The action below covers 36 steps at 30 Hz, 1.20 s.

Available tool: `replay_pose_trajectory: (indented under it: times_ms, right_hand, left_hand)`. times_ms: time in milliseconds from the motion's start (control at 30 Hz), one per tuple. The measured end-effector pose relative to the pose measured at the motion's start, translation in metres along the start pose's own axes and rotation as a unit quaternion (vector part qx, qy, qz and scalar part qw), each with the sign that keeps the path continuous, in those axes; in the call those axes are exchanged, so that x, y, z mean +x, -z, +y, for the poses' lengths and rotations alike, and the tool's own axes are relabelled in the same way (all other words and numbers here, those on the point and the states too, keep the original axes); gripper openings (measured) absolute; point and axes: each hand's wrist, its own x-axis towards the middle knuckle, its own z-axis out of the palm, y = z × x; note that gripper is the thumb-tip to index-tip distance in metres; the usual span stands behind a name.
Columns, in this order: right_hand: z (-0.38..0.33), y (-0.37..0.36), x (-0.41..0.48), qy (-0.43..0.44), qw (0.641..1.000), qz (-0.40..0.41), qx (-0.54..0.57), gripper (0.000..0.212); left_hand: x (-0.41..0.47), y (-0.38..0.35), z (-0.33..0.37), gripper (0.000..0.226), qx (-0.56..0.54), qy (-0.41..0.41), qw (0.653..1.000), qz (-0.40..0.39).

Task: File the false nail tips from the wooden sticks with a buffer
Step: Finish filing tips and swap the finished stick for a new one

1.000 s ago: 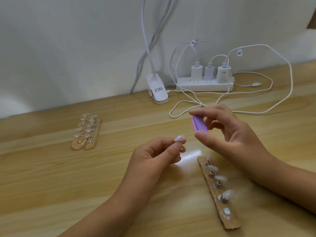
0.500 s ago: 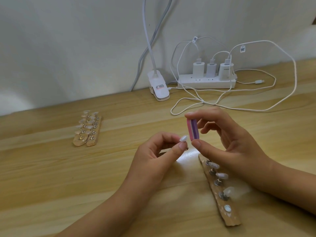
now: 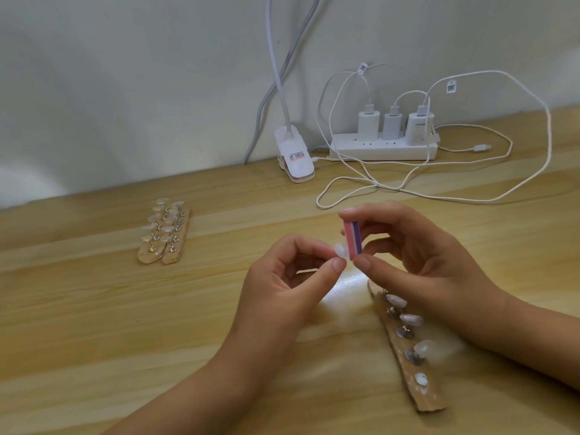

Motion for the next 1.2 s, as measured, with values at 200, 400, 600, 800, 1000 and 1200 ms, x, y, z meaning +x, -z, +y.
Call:
replay_pose_trajectory:
  times_ms: [200, 400, 600, 800, 1000, 1200]
  right_hand:
    - [-0.0007, 0.0012, -0.0015, -0.009, 1.0, 0.008, 0.025, 0.039]
    - [0.0008, 0.0015, -0.0017, 0.007, 1.0, -0.001, -0.022, 0.031]
    - [0.0014, 0.0031, -0.0018, 0.03, 0.997, -0.024, -0.073, 0.027]
    - [0.003, 0.0042, -0.0016, 0.043, 0.991, -0.024, -0.128, 0.029]
    - [0.0019, 0.0043, -0.0017, 0.042, 0.99, -0.029, -0.135, 0.031]
    - [0.002, 0.0046, -0.0011, 0.041, 0.988, -0.036, -0.147, 0.033]
  left_hand:
    - [0.0, -0.0013, 0.002, 0.012, 0.015, -0.001, 0.999, -0.032]
    - [-0.0007, 0.0002, 0.0034, 0.011, 0.017, 0.01, 1.0, -0.018]
    - [-0.0013, -0.0004, 0.0043, 0.009, 0.02, 0.006, 1.0, -0.009]
    - [-0.001, 0.0, 0.0061, 0.011, 0.024, 0.004, 1.0, 0.002]
    - [-0.0015, 0.0, 0.0073, 0.015, 0.029, -0.007, 1.0, 0.0]
    - [-0.0014, 0.0005, 0.0068, 0.017, 0.04, -0.01, 0.999, 0.0]
